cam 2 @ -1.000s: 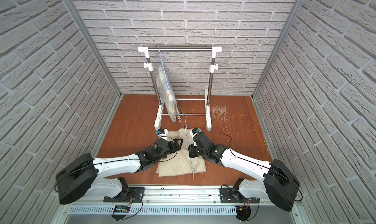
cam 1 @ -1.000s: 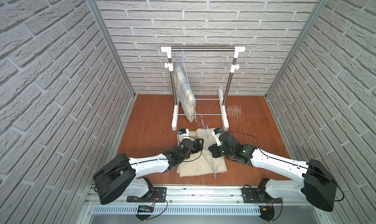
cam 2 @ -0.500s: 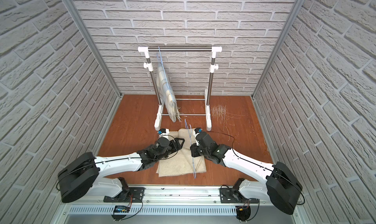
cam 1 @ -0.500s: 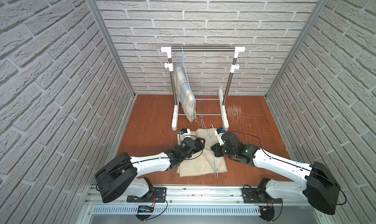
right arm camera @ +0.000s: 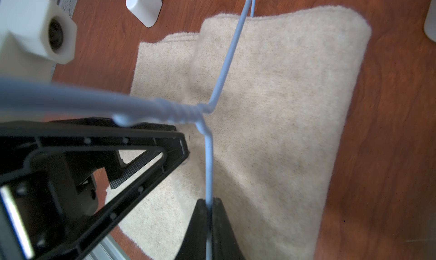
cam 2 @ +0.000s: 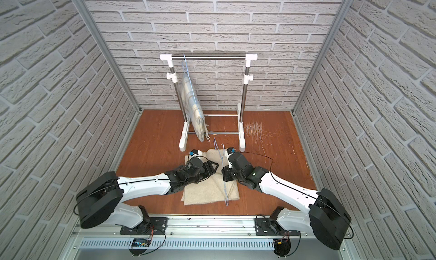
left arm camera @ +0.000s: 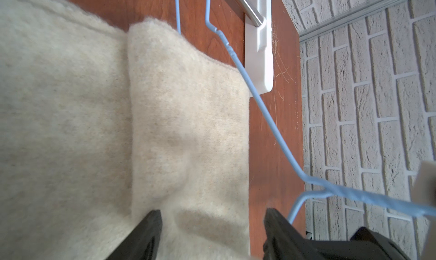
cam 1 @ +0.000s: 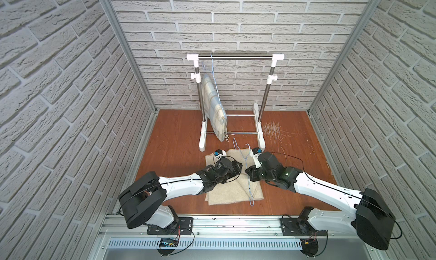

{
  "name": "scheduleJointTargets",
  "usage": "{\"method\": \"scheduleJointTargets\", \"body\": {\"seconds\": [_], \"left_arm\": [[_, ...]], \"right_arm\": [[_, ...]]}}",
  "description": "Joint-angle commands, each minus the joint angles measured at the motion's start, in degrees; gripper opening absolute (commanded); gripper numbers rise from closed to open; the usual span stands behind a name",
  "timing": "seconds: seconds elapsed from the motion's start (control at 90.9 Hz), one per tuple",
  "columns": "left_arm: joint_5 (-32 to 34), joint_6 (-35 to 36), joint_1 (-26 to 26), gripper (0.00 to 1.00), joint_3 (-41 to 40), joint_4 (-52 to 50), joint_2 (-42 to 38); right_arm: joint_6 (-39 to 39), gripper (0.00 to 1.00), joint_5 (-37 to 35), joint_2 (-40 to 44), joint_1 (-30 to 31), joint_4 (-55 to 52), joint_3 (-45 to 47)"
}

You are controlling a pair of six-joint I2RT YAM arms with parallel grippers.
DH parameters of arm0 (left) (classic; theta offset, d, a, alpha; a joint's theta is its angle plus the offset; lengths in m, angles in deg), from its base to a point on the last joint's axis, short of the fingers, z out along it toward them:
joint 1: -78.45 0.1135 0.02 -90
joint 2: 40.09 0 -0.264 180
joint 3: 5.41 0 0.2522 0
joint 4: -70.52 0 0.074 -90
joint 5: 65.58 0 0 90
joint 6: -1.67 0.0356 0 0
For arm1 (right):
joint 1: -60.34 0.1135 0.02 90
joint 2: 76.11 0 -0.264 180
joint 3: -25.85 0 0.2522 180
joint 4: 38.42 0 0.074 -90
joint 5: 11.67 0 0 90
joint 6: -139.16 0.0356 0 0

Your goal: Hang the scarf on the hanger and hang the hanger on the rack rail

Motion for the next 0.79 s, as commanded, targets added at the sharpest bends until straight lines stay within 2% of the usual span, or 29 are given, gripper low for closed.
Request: {"method": "scheduleJointTargets", "body": {"seconds": [0.0, 0.231, 0.55, 0.781], "left_arm": [[0.3, -1.66, -0.11, 0.72, -0.87, -2.02, -1.91], [1.02, -2.41, -0.63, 0.72, -0.58, -6.33, -4.05], [-0.47, -3.83, -1.82, 0.7, 0.35, -2.2, 1.79], [1.57, -3.92, -1.35, 0.57, 0.72, 2.69, 4.88]], "right_arm": [[-1.21, 0.03, -0.26, 1.23, -0.66, -0.59, 1.04], [-1.37, 0.03, 0.12, 1.09, -0.82, -0.51, 1.17], [-1.43, 0.03, 0.81, 1.11, -0.96, -0.09, 1.41], [-0.77, 0.03, 1.5, 1.98, -1.03, 0.88, 2.33]]}}
